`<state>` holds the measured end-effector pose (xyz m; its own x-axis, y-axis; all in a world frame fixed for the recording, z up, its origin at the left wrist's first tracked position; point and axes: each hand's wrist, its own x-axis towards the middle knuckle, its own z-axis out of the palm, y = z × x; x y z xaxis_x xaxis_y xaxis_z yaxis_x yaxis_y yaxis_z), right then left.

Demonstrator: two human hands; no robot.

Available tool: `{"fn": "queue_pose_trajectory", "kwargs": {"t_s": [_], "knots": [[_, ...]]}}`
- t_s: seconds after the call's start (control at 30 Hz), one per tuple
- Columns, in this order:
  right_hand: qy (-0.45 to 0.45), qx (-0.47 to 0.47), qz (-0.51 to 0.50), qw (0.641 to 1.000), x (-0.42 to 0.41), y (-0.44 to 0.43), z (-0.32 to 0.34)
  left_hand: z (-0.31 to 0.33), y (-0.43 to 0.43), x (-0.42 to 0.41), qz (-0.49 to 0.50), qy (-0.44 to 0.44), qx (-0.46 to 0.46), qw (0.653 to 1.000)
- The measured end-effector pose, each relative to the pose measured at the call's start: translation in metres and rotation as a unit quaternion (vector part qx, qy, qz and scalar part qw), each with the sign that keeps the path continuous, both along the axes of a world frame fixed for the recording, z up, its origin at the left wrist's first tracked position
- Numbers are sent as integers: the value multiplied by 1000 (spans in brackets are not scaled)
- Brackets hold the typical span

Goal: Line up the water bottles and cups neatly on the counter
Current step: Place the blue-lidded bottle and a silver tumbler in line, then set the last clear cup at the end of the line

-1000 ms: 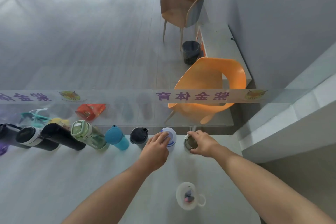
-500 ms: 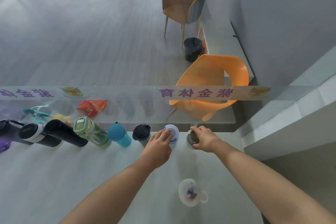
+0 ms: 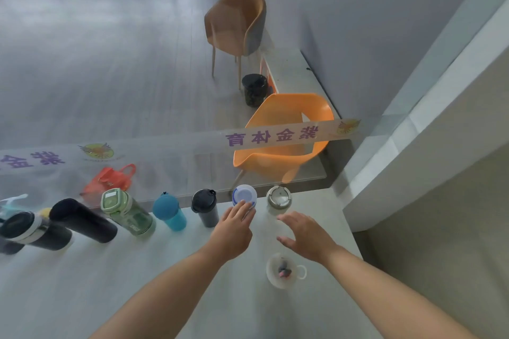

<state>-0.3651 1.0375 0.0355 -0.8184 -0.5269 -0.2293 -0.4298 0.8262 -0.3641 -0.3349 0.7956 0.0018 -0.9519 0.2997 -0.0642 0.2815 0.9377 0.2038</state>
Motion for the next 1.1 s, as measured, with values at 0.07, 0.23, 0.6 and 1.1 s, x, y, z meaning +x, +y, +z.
{"fn": "queue_pose_trajectory", "kwargs": {"t_s": [0.07, 0.23, 0.6, 1.1], "knots": [[-58, 33, 7, 998, 21, -2, -6, 2, 1, 8, -22, 10, 3, 1000], [-114, 146, 48, 981, 58, -4, -33, 2, 3, 26, -36, 15, -12, 999], [-129, 128, 11, 983, 15, 34, -39, 6, 43, -8, -4, -5, 10, 1000], [-134, 92, -20, 987, -130, 89, -36, -24, 120, -93, 150, -131, 15, 980]]}}
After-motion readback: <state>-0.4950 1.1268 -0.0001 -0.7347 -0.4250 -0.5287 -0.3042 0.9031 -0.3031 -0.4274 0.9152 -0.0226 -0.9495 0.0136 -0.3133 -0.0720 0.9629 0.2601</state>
